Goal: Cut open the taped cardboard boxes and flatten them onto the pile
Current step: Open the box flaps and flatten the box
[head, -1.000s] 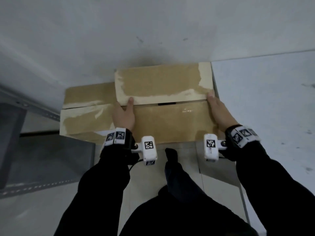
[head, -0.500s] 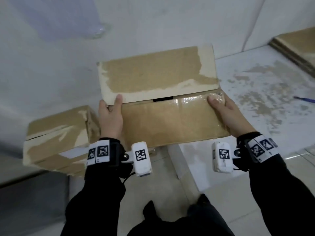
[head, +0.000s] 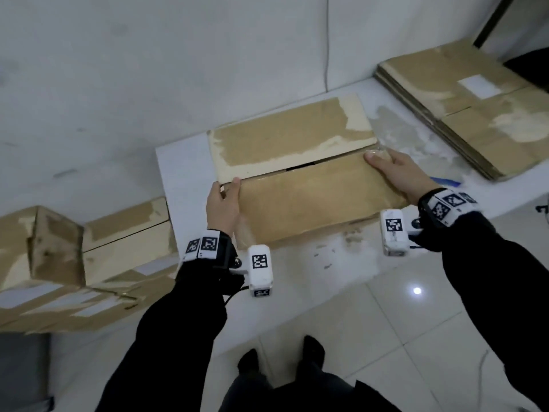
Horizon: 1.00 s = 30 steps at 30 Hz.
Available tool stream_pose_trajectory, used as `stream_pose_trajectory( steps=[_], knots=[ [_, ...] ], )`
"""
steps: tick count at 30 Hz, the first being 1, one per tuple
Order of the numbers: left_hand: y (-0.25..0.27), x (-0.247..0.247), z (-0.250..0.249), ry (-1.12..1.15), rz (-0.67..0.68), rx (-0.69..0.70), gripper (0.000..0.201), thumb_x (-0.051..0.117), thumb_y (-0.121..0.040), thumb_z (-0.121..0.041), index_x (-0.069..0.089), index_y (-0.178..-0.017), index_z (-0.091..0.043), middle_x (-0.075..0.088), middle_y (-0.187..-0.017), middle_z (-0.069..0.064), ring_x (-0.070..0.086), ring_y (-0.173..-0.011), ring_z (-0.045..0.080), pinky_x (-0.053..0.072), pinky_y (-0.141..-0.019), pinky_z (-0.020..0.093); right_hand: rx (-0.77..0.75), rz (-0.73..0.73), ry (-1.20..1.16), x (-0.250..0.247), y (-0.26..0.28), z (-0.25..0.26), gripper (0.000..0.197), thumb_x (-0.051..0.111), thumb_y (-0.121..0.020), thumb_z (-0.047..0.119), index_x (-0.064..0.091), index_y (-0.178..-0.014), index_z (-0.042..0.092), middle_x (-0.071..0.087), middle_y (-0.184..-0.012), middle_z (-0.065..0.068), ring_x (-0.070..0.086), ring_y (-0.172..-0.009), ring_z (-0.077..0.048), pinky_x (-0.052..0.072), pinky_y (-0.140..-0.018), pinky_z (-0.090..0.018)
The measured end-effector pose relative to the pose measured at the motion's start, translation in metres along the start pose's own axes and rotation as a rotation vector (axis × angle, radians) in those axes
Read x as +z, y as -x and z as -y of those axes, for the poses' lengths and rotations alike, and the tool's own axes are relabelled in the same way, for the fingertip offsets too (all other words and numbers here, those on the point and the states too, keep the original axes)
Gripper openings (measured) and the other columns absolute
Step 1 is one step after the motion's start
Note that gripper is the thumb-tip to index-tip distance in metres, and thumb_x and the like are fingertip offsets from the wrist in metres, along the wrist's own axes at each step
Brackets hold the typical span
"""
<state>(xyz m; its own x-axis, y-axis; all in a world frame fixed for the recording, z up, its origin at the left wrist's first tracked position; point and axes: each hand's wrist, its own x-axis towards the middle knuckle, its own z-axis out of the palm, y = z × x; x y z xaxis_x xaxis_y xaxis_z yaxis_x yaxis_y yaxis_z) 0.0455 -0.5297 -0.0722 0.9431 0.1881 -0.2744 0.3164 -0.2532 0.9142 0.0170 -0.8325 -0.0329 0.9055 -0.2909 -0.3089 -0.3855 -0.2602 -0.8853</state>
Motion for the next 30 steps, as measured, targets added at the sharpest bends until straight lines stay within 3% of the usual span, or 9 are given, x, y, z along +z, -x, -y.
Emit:
stream_pose_trajectory(
  steps=[4, 7, 11, 15, 20, 22, 25, 27, 30],
  knots=[
    [-0.016, 0.033, -0.005, -0.047, -0.014, 0.012, 0.039, 0.043, -0.099, -0.038, 0.058, -0.119, -0.008, 0.061, -0.121, 0.009, 0.054, -0.116, 0.027, 0.040, -0.104, 0.041, 0.020, 0.051, 0.073, -0.018, -0.041, -0.004, 0.030, 0.053, -0.093, 0.043, 0.056, -0.116, 0.023, 0.063, -0.094, 0.005, 0.060, -0.079, -0.010, 0.049, -0.069, -0.025],
    [-0.028, 0.053, -0.015, -0.131, -0.011, 0.022, 0.044, 0.037, -0.102, -0.038, 0.052, -0.128, -0.005, 0.055, -0.130, 0.013, 0.050, -0.122, 0.028, 0.037, -0.105, 0.034, 0.047, 0.057, 0.132, -0.025, -0.066, -0.010, 0.044, 0.052, -0.091, 0.049, 0.056, -0.123, 0.019, 0.062, -0.110, -0.004, 0.061, -0.089, -0.019, 0.049, -0.084, -0.033],
    [-0.040, 0.061, -0.011, -0.169, -0.066, 0.023, 0.048, 0.035, -0.102, -0.039, 0.048, -0.134, -0.006, 0.051, -0.136, 0.012, 0.046, -0.126, 0.028, 0.034, -0.102, 0.030, 0.026, 0.045, 0.195, -0.024, -0.080, -0.018, 0.050, 0.048, -0.092, 0.053, 0.054, -0.128, 0.018, 0.060, -0.112, -0.004, 0.060, -0.090, -0.019, 0.044, -0.077, -0.029],
    [-0.044, 0.062, -0.005, -0.123, -0.089, 0.020, 0.040, 0.038, -0.101, -0.040, 0.056, -0.124, -0.013, 0.059, -0.123, 0.006, 0.052, -0.116, 0.025, 0.039, -0.095, 0.030, 0.020, 0.034, 0.189, -0.026, -0.088, -0.027, 0.049, 0.048, -0.093, 0.051, 0.053, -0.129, 0.018, 0.060, -0.115, -0.004, 0.059, -0.099, -0.022, 0.044, -0.084, -0.031],
    [-0.038, 0.063, -0.011, -0.182, -0.133, 0.023, 0.036, 0.038, -0.101, -0.039, 0.057, -0.117, -0.013, 0.061, -0.113, 0.004, 0.052, -0.103, 0.021, 0.033, -0.081, 0.025, -0.036, 0.064, 0.164, -0.025, -0.094, -0.031, 0.034, 0.046, -0.095, 0.047, 0.055, -0.115, 0.021, 0.059, -0.107, -0.002, 0.056, -0.089, -0.019, 0.041, -0.077, -0.030],
    [-0.036, 0.063, -0.016, -0.309, -0.180, 0.031, 0.041, 0.038, -0.100, -0.039, 0.056, -0.123, -0.010, 0.060, -0.122, 0.009, 0.052, -0.109, 0.025, 0.032, -0.082, 0.024, -0.051, 0.034, 0.178, -0.025, -0.095, -0.032, 0.031, 0.047, -0.095, 0.045, 0.053, -0.115, 0.022, 0.054, -0.101, 0.001, 0.052, -0.081, -0.014, 0.038, -0.070, -0.027],
    [-0.025, 0.063, -0.025, -0.426, -0.282, 0.009, 0.045, 0.036, -0.100, -0.043, 0.058, -0.122, -0.010, 0.061, -0.124, 0.010, 0.054, -0.111, 0.028, 0.037, -0.087, 0.030, -0.140, -0.069, 0.129, -0.029, -0.097, -0.037, 0.037, 0.052, -0.093, 0.041, 0.056, -0.116, 0.013, 0.056, -0.102, 0.002, 0.052, -0.088, -0.014, 0.036, -0.060, -0.016],
    [-0.012, 0.064, -0.024, -0.389, -0.317, -0.041, 0.044, 0.037, -0.099, -0.043, 0.059, -0.119, -0.011, 0.061, -0.121, 0.007, 0.053, -0.101, 0.022, 0.036, -0.083, 0.029, -0.168, -0.087, 0.050, -0.035, -0.097, -0.041, 0.035, 0.056, -0.093, 0.036, 0.057, -0.115, 0.009, 0.058, -0.105, 0.002, 0.053, -0.093, -0.013, 0.039, -0.064, -0.014],
    [0.011, 0.067, -0.016, -0.253, -0.336, -0.084, 0.040, 0.042, -0.097, -0.040, 0.056, -0.125, -0.016, 0.059, -0.122, 0.003, 0.052, -0.102, 0.017, 0.037, -0.084, 0.028, -0.189, 0.004, -0.019, -0.047, -0.097, -0.044, 0.031, 0.061, -0.090, 0.029, 0.058, -0.114, 0.009, 0.060, -0.106, 0.001, 0.057, -0.097, -0.015, 0.048, -0.079, -0.025]
  ],
)
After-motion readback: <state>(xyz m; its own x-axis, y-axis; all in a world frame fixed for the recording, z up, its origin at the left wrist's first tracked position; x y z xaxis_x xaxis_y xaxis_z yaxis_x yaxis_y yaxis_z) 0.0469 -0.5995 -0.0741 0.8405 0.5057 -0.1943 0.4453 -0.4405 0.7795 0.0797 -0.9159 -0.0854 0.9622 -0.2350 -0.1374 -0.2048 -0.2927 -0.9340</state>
